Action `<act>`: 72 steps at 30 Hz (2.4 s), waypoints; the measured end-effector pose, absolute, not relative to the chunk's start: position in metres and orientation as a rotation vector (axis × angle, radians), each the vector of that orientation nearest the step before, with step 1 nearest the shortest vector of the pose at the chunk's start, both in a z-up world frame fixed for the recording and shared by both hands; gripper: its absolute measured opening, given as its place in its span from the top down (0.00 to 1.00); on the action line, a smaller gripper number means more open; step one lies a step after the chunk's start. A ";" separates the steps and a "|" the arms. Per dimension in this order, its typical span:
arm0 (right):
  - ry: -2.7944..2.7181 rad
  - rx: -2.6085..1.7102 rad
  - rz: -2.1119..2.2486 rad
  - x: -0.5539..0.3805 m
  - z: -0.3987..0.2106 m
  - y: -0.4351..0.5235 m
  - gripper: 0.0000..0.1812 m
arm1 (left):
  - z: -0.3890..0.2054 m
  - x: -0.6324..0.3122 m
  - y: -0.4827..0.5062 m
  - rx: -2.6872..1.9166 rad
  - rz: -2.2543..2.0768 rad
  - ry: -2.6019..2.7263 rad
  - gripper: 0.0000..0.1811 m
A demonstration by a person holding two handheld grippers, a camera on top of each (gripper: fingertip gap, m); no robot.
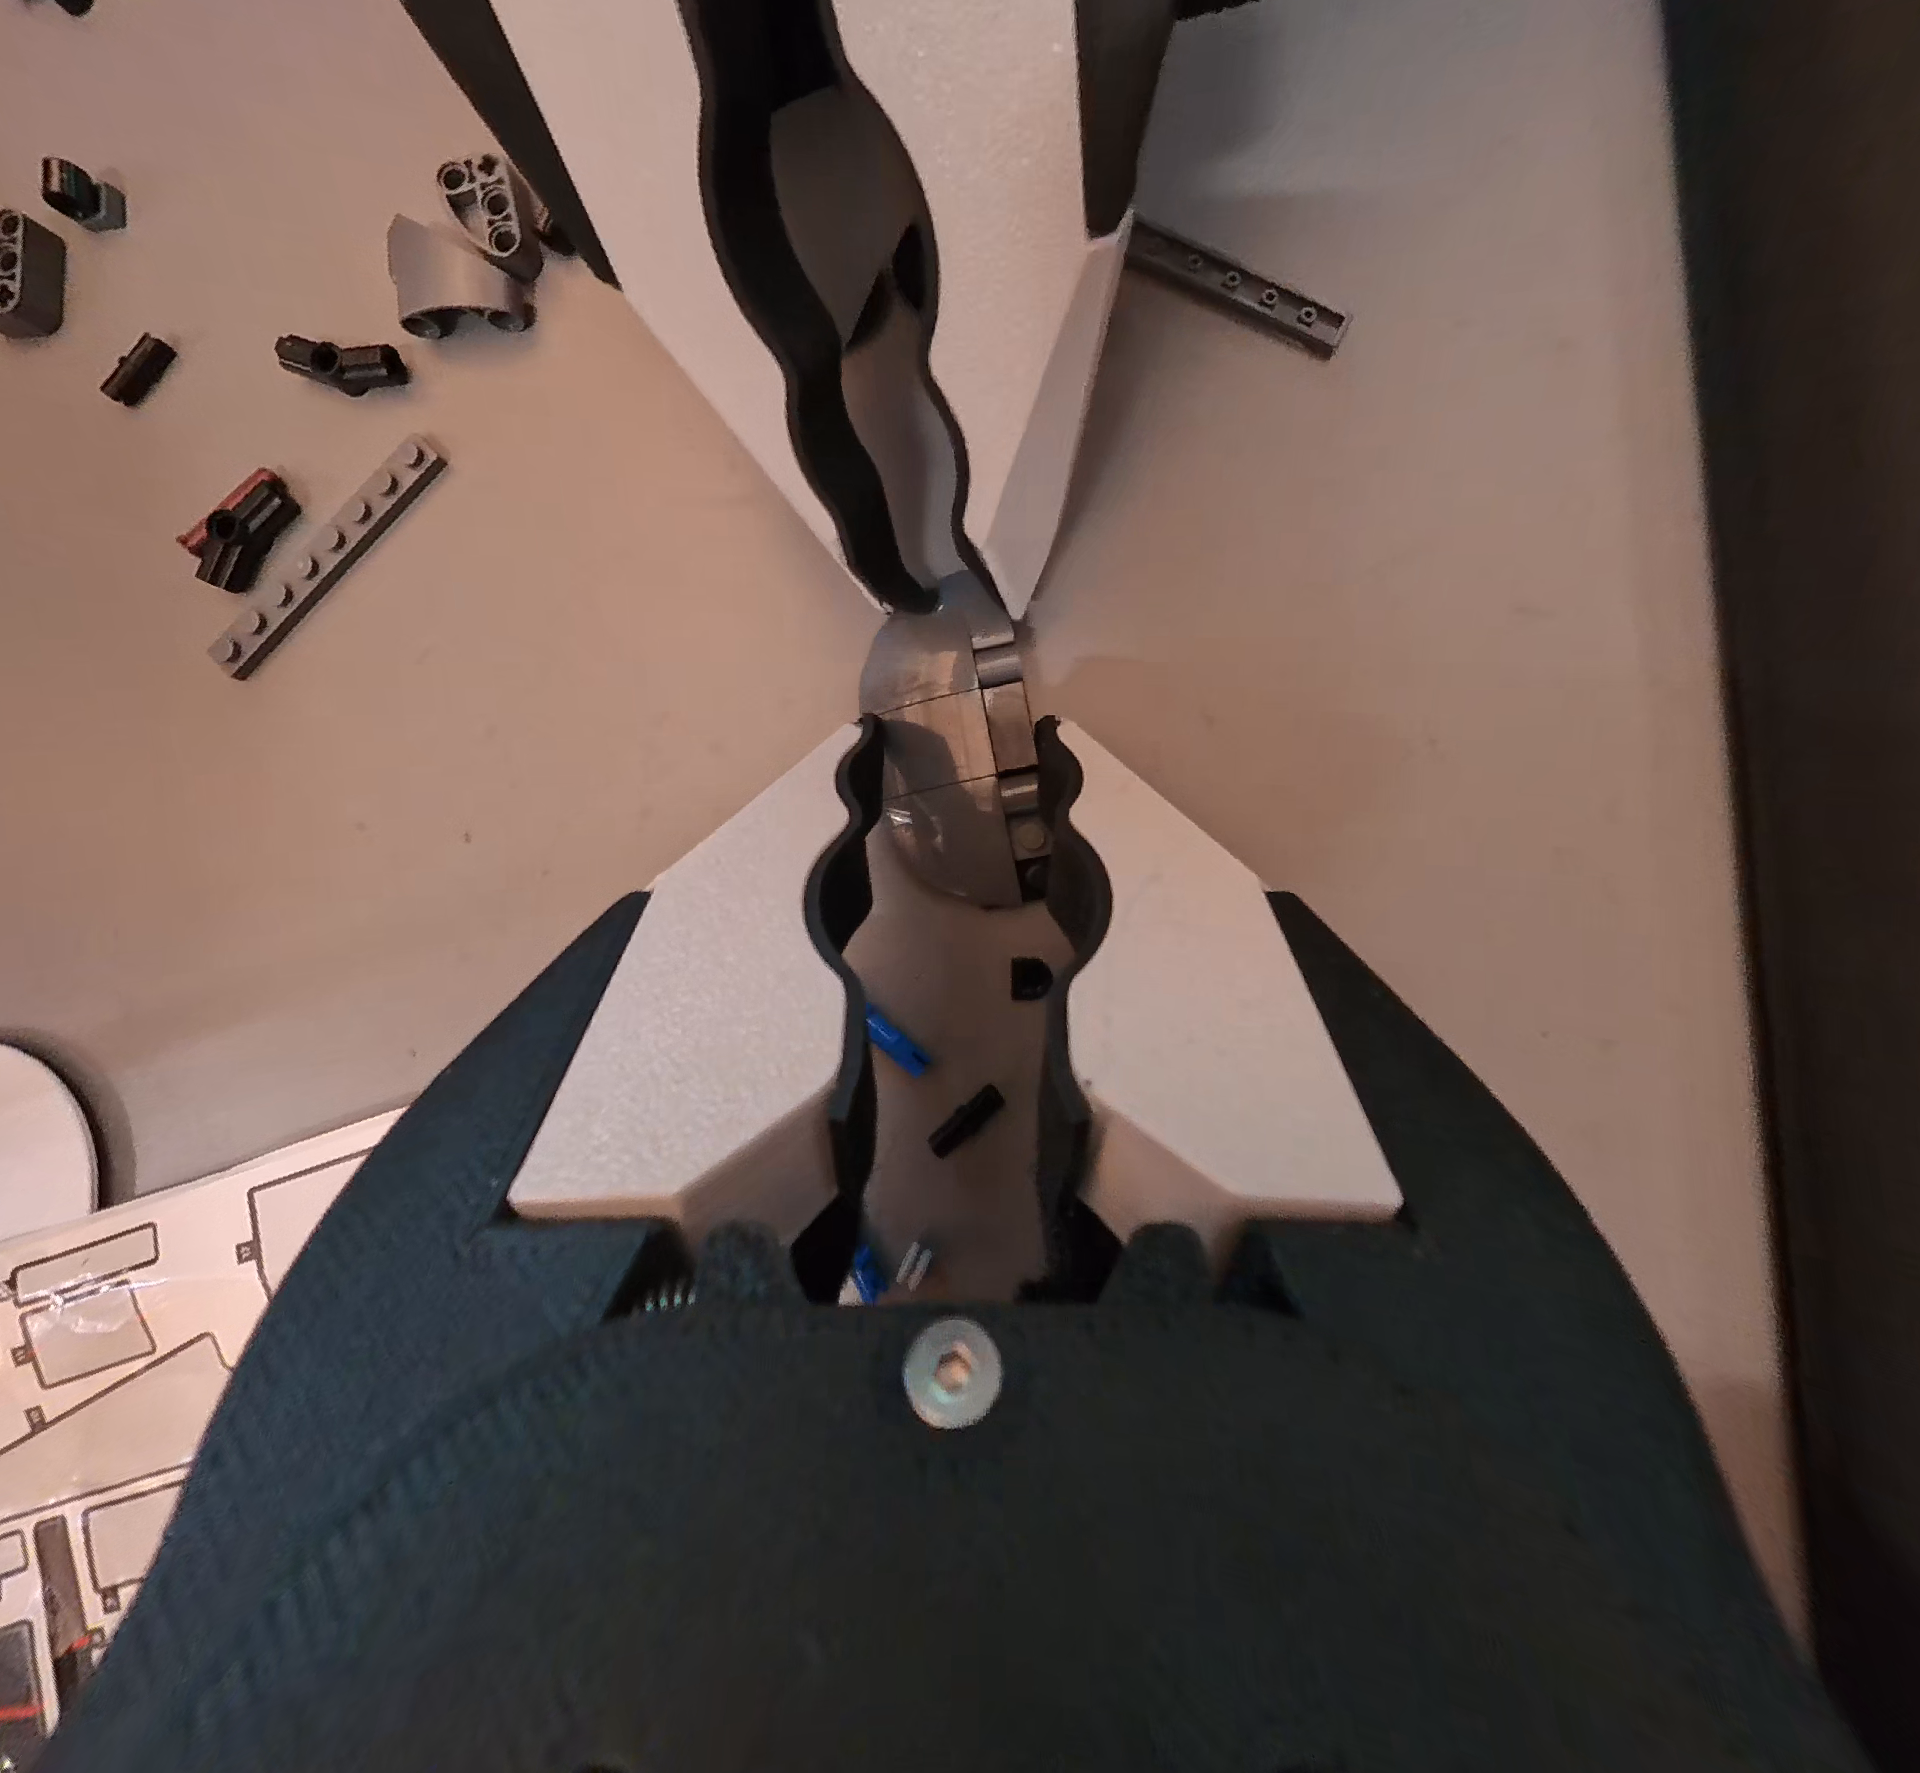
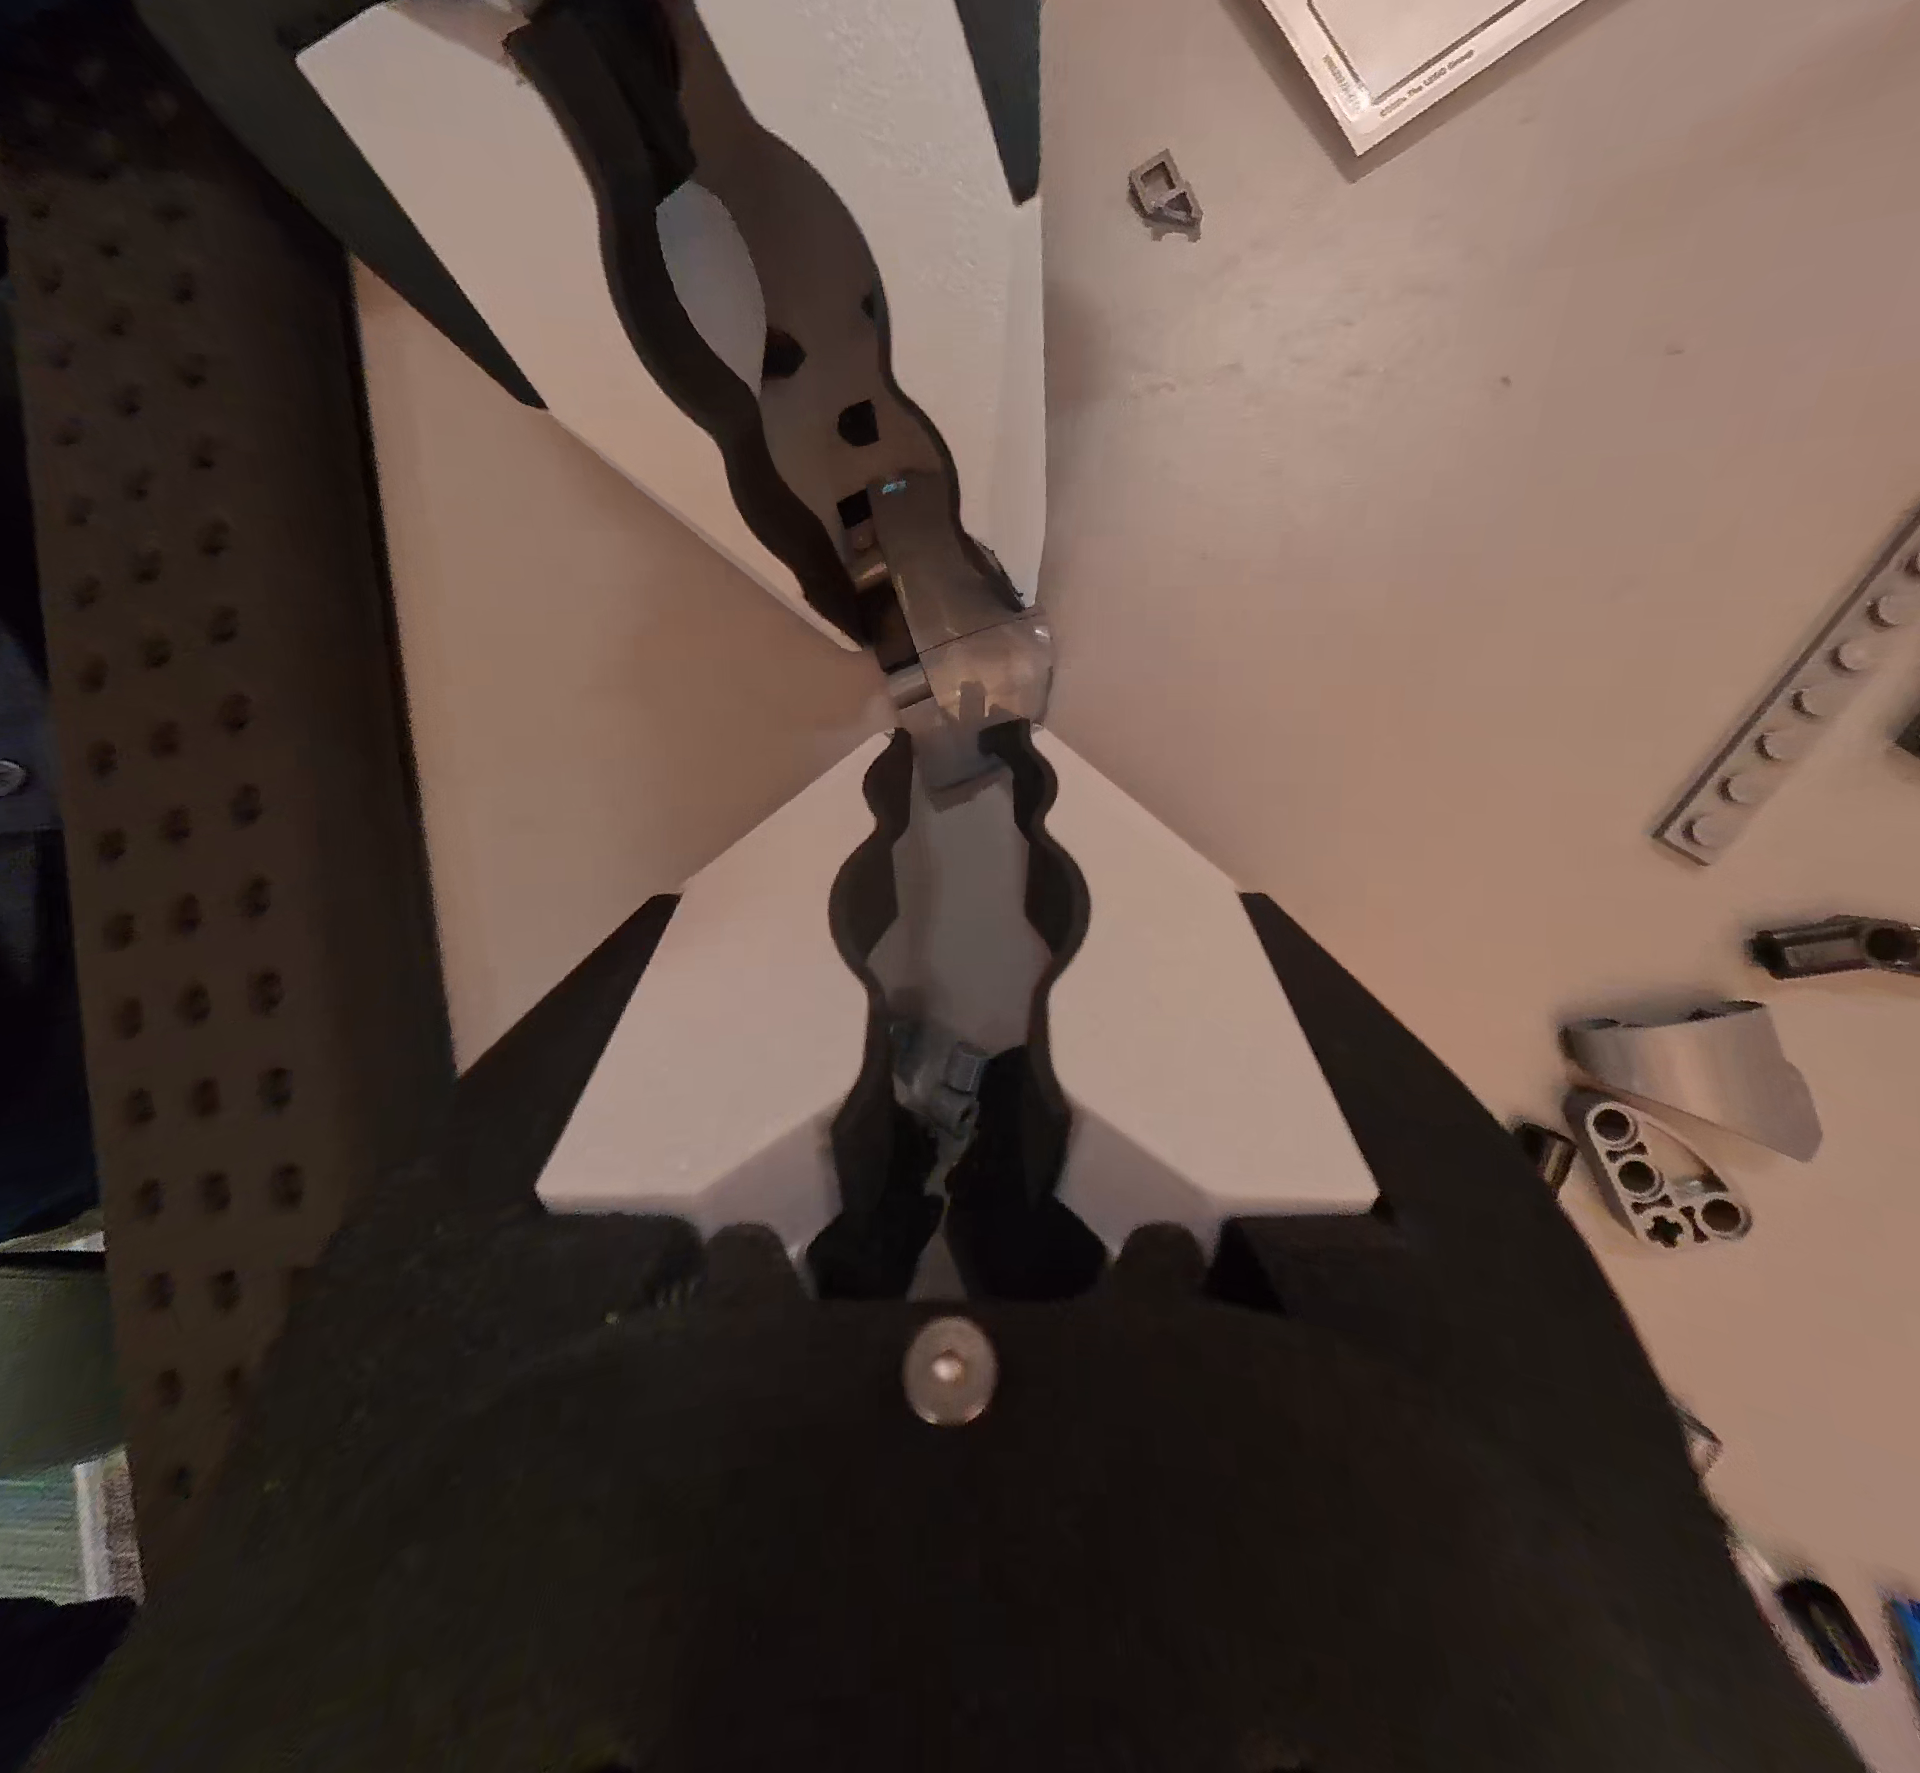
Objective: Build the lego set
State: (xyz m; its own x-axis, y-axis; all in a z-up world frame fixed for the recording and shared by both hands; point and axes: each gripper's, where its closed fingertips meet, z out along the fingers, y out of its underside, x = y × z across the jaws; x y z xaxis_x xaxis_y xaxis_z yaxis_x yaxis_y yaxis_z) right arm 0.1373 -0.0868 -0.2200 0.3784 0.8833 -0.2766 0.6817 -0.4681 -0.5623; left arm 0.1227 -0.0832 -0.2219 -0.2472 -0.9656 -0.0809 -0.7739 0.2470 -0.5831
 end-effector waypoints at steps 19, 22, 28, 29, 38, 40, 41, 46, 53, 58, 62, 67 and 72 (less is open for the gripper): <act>-1.305 -2.298 0.902 0.138 -0.220 -0.086 0.93 | -0.222 0.123 -0.084 -1.589 -0.629 2.098 0.85; -1.303 -2.288 0.891 0.140 -0.221 -0.085 1.00 | -0.222 0.123 -0.084 -1.585 -0.624 2.098 0.85; -1.315 -2.277 0.898 0.137 -0.220 -0.087 1.00 | -0.222 0.123 -0.083 -1.582 -0.616 2.096 0.85; -1.314 -2.276 0.901 0.138 -0.220 -0.087 1.00 | -0.222 0.123 -0.083 -1.581 -0.615 2.097 0.85; -1.449 -2.223 0.779 0.162 -0.213 -0.105 0.92 | -0.222 0.122 -0.081 -1.595 -0.619 2.084 0.85; -1.487 -2.212 0.764 0.166 -0.213 -0.111 0.92 | -0.222 0.122 -0.081 -1.594 -0.616 2.086 0.85; -1.511 -2.193 0.755 0.165 -0.214 -0.112 0.91 | -0.222 0.122 -0.081 -1.593 -0.613 2.087 0.85; -1.594 -2.181 0.677 0.161 -0.224 -0.115 0.96 | -0.222 0.122 -0.081 -1.595 -0.614 2.087 0.85; -1.565 -2.156 0.706 0.159 -0.216 -0.114 0.97 | -0.222 0.122 -0.081 -1.595 -0.607 2.089 0.85; -1.617 -2.181 0.676 0.158 -0.226 -0.118 0.93 | -0.222 0.122 -0.081 -1.595 -0.605 2.090 0.85; -1.654 -2.157 0.659 0.154 -0.226 -0.121 0.96 | -0.222 0.122 -0.081 -1.596 -0.606 2.090 0.85; -1.670 -2.147 0.657 0.150 -0.226 -0.122 0.96 | -0.222 0.122 -0.081 -1.596 -0.607 2.090 0.85; -1.674 -2.132 0.657 0.145 -0.225 -0.123 0.97 | -0.222 0.122 -0.081 -1.596 -0.602 2.091 0.85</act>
State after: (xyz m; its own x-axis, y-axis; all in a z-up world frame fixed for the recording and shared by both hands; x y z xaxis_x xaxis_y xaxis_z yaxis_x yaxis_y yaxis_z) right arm 0.1453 -0.1227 -0.2252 0.1941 0.9706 -0.1422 0.8080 -0.2404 -0.5379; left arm 0.1221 -0.0810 -0.2223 -0.2373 -0.9680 -0.0813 -0.7768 0.2394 -0.5825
